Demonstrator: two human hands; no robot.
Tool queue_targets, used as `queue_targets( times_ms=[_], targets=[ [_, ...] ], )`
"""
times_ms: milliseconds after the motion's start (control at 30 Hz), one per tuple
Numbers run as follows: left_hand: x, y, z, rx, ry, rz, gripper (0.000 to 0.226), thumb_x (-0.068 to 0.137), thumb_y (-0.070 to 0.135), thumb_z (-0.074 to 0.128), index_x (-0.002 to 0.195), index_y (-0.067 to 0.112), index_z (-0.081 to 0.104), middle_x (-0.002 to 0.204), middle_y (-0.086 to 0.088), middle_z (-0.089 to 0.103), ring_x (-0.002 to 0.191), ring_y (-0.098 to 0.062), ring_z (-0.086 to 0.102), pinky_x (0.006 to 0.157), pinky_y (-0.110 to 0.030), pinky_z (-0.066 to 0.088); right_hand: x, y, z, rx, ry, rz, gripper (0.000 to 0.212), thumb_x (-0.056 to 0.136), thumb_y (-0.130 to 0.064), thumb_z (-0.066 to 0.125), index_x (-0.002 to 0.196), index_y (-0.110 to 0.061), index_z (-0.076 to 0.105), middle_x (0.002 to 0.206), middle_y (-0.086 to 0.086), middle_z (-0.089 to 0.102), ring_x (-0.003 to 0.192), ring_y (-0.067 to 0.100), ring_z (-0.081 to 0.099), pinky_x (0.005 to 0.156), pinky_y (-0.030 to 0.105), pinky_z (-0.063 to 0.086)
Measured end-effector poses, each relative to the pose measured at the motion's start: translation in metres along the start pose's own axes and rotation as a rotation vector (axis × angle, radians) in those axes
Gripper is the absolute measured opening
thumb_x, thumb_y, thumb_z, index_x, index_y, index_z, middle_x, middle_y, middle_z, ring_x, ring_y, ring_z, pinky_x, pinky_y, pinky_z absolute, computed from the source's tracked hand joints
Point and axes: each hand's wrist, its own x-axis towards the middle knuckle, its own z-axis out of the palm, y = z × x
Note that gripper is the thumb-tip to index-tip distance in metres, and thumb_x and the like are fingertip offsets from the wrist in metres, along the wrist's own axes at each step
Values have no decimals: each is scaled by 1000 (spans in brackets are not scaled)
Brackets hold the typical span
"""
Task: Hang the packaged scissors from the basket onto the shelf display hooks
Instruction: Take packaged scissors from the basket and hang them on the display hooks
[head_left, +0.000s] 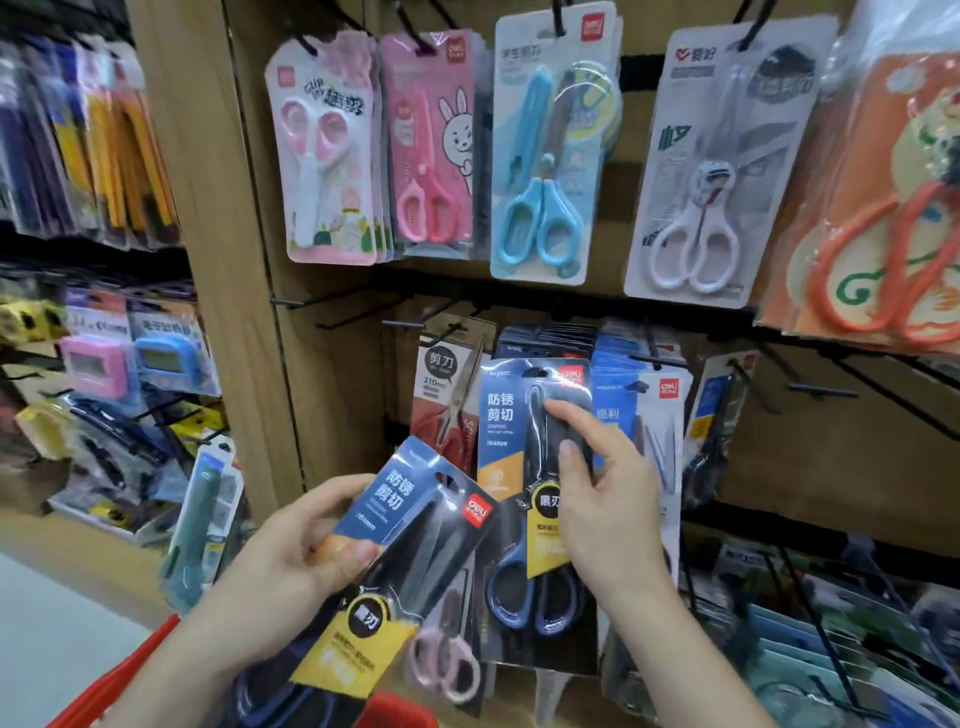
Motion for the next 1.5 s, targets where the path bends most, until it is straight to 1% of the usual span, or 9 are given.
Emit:
queue_targets(
  times_ms=[200, 433, 567, 667, 900, 1100, 1267, 1433, 1500],
  targets=[
    [7, -9, 15, -46, -58, -83, 38, 91, 3, 64, 124, 20, 58, 104, -9, 76, 90, -24, 72, 82, -31, 56, 16, 6, 11, -89, 45, 75, 39, 100, -11, 45, 129, -32, 61, 99, -8, 60, 62, 6, 48, 70, 29, 45],
    [13, -13, 35, -106, -40, -166, 33, 88, 6, 71, 116, 21, 62, 104, -12, 76, 95, -35, 71, 95, -53, 51, 35, -10, 6, -456, -148, 88, 48, 94, -10, 45, 134, -32, 59, 71, -8, 63, 71, 20, 52, 76, 35, 50],
    [18, -14, 36, -170, -61, -184, 38, 84, 15, 70, 120, 19, 58, 107, -11, 75, 97, -30, 72, 89, -50, 55, 51, -21, 5, -691, -342, 127, 52, 92, -12, 47, 140, -32, 52, 105, 5, 73, 101, 27, 65, 84, 36, 52],
    [19, -16, 34, -209, -81, -180, 42, 81, 19, 66, 122, 17, 56, 108, -13, 75, 98, -33, 72, 84, -50, 56, 60, -20, 2, -699, -395, 197, 46, 92, -16, 46, 136, -28, 52, 101, 8, 74, 94, 31, 69, 87, 38, 56],
    [16, -13, 37, -323, 56, -102, 31, 87, 10, 62, 117, 11, 59, 95, -19, 76, 82, -34, 74, 68, -40, 57, 57, -27, -12, -208, -536, 505, 51, 104, -22, 41, 152, -20, 26, 78, 19, 75, 54, 25, 68, 51, 30, 55],
    [14, -5, 55, -430, 176, -51, 24, 93, 4, 57, 115, 12, 61, 95, -19, 76, 77, -30, 73, 67, -39, 55, -5, -38, -22, 273, -581, 429, 26, 100, -33, 50, 120, -50, 52, 93, -8, 77, 81, 11, 73, 64, 25, 58],
    [11, 1, 74, -418, 128, -17, 29, 95, 6, 55, 122, 17, 57, 98, -14, 77, 84, -26, 75, 65, -29, 58, -19, -25, -8, 292, -341, 290, 45, 100, -14, 53, 128, -49, 47, 78, -3, 77, 63, 10, 66, 55, 21, 52],
    [12, -6, 63, -409, -56, -113, 44, 89, 13, 63, 130, 24, 53, 103, -20, 75, 96, -35, 72, 84, -47, 58, -5, -18, -21, 270, -108, 229, 58, 98, -11, 57, 141, -46, 41, 66, 28, 54, 54, 23, 45, 57, 35, 49],
    [12, -12, 56, -342, -182, -151, 34, 94, 22, 65, 128, 24, 58, 112, -20, 72, 105, -40, 69, 94, -55, 52, 1, -15, -23, 255, -80, 173, 58, 98, -9, 56, 142, -44, 40, 57, 20, 44, 51, 19, 37, 52, 20, 43]
  ],
)
